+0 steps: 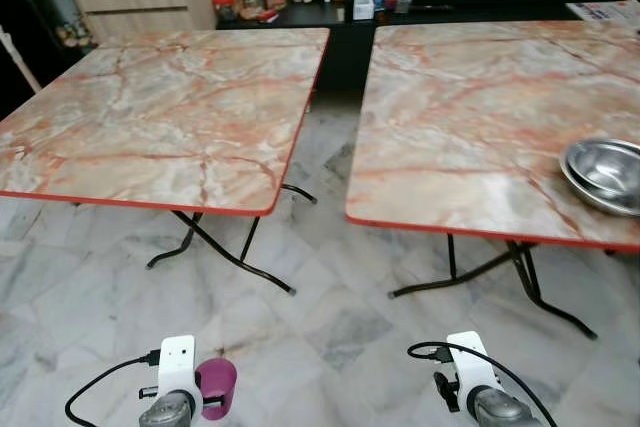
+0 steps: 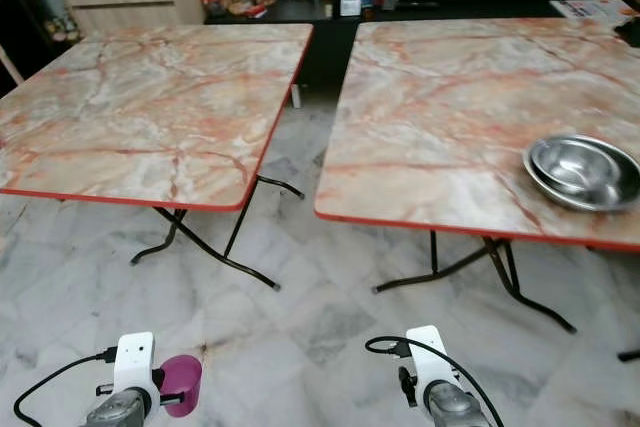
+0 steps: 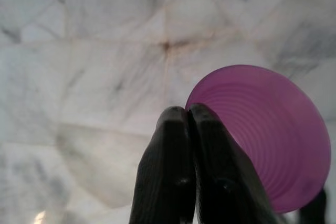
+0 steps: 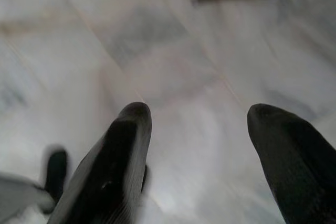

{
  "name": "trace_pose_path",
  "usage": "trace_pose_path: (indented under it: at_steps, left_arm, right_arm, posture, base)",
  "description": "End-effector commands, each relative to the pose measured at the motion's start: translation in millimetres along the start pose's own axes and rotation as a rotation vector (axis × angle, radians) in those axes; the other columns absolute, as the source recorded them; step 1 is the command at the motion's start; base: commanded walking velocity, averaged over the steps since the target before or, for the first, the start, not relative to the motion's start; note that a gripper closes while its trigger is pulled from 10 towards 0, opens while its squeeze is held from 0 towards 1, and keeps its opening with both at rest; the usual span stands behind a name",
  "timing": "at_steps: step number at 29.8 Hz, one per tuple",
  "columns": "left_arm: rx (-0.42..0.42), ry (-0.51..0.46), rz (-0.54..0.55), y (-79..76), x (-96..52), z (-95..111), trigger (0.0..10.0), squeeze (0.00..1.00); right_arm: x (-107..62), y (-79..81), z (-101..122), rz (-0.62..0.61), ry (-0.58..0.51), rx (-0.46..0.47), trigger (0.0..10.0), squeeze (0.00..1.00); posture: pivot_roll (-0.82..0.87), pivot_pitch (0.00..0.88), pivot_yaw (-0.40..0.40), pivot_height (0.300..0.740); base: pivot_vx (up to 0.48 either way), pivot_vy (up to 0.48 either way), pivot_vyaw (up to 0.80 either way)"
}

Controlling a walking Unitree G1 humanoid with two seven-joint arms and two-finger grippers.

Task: Setting the table

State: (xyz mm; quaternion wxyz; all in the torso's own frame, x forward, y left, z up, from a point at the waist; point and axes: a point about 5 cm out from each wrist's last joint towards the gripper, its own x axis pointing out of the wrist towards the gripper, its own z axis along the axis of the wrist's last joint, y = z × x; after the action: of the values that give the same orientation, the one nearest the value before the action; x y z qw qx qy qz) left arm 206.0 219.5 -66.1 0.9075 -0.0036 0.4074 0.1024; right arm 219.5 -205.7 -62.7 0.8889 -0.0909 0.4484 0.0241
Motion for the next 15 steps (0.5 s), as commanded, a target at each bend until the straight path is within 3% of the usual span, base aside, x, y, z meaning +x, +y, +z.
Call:
trace_pose_path:
  at_steps: [1,5,15]
  left_arm:
    - [-0.005,-0.011,-0.01,-3.1,1.4,6.3,10.0,0.0]
    - [-0.004,-0.01,-0.011,-3.2,1.3,5.8,10.0,0.0]
    - [0.0,-0.003,-0.016,-4.0,1.3,4.8,10.0,0.0]
  right_arm:
    - [-1.3,-5.3,-5.8,-0.014,0.016,0.001,10.0,0.0]
    - [-1.3,-5.3,-5.9,-0.014,0.016,0.0,10.0,0.0]
    - [-1.3,-5.9,-6.0,-0.016,0.019,-0.001,10.0,0.0]
  posture:
    - [-0.09,0.0,0.085,0.74]
    - [-0.1,0.0,0.085,0.74]
    - [-0.09,0.0,0.082,0.74]
  base:
    - [0.36,0.0,0.0]
    - [0.349,0.0,0.0]
    - [0.0,0.0,0.0]
